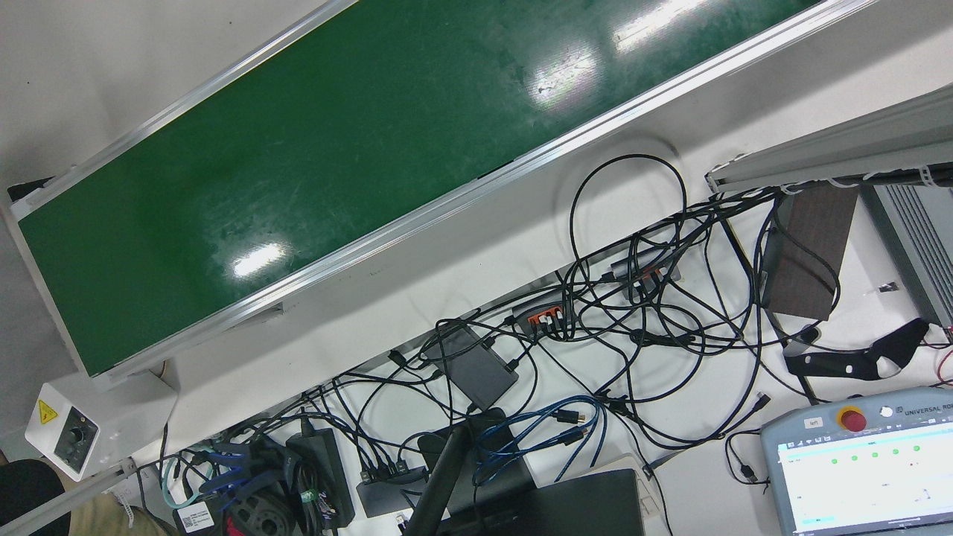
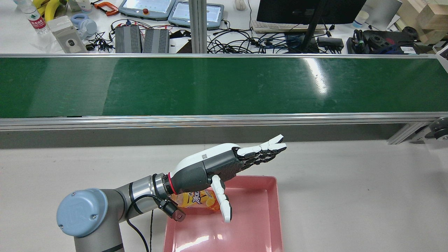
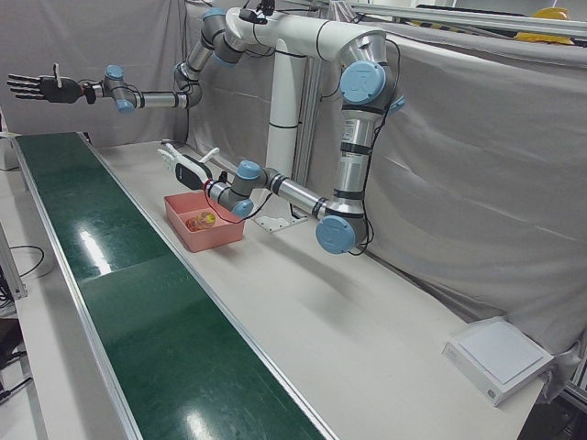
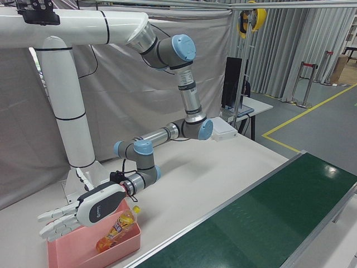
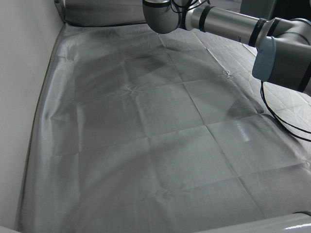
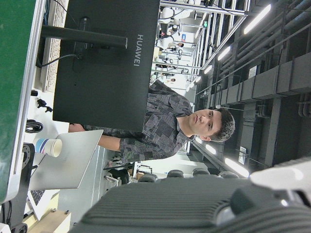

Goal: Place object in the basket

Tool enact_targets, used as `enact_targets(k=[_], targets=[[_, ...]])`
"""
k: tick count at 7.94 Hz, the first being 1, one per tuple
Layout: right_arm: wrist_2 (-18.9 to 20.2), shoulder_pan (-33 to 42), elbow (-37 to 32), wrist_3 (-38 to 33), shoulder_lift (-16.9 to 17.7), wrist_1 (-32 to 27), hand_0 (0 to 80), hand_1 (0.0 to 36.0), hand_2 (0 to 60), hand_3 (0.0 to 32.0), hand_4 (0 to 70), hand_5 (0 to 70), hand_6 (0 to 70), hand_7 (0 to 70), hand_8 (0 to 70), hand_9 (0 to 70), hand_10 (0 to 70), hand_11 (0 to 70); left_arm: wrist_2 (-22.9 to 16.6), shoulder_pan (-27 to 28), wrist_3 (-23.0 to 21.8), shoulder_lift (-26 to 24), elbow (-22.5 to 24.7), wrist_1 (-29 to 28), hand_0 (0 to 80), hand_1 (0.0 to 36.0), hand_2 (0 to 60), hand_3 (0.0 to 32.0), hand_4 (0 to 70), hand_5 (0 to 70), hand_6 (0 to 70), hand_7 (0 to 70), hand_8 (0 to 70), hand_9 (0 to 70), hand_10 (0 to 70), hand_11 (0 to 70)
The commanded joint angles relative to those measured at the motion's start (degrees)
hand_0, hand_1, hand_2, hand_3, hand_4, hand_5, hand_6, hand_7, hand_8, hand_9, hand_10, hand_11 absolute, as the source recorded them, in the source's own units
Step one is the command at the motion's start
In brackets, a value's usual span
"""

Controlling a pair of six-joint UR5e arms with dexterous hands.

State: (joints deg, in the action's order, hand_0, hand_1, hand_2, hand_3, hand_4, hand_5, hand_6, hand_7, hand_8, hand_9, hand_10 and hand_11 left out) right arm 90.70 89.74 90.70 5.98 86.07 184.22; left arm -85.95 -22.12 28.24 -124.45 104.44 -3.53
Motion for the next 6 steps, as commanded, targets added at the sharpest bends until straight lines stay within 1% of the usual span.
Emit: enact_targets(k=[1, 3, 4, 5, 6], targets=[[0.0, 0.0, 0.0, -0.1, 0.1, 0.0, 0.0, 0.0, 0.0, 0.0, 0.0, 0.0, 0.0, 0.0, 0.0, 0.0, 0.0, 0.0, -0.1, -0.1, -0.1, 0.0, 1.3, 1.6, 49.6, 7.5, 0.0, 0.0, 15.1, 7.1, 0.0, 0.2, 4.9, 7.4, 4.0, 6.9], [0.0, 0.0, 0.0, -0.1, 0.0, 0.0, 0.0, 0.0, 0.0, 0.0, 0.0, 0.0, 0.0, 0.0, 0.0, 0.0, 0.0, 0.0, -0.1, -0.3, -0.2, 0.0, 1.9, 2.7, 49.8, 7.7, 0.0, 0.0, 15.5, 7.3, 0.0, 0.5, 5.3, 8.4, 4.3, 7.4], [0.0, 0.0, 0.0, 0.0, 0.1, 0.0, 0.0, 0.0, 0.0, 0.0, 0.0, 0.0, 0.0, 0.0, 0.0, 0.0, 0.0, 0.0, -0.1, -1.0, -0.4, -0.1, 3.5, 3.6, 49.9, 8.1, 0.0, 0.0, 15.7, 8.1, 0.0, 0.4, 5.4, 8.7, 4.7, 7.8], [0.0, 0.0, 0.0, 0.0, 0.1, 0.0, 0.0, 0.0, 0.0, 0.0, 0.0, 0.0, 0.0, 0.0, 0.0, 0.0, 0.0, 0.0, 0.0, -2.6, -1.0, -0.1, 5.0, 5.8, 49.9, 8.5, 0.0, 0.0, 15.9, 9.6, 0.0, 0.4, 5.5, 8.9, 4.8, 8.1], [0.0, 0.0, 0.0, -0.1, 0.0, 0.0, 0.0, 0.0, 0.0, 0.0, 0.0, 0.0, 0.0, 0.0, 0.0, 0.0, 0.0, 0.0, 0.0, -5.4, -2.6, -0.1, 6.0, 8.4, 50.0, 8.6, 0.0, 0.0, 16.2, 10.3, 0.0, 0.4, 5.7, 9.2, 4.9, 8.2]])
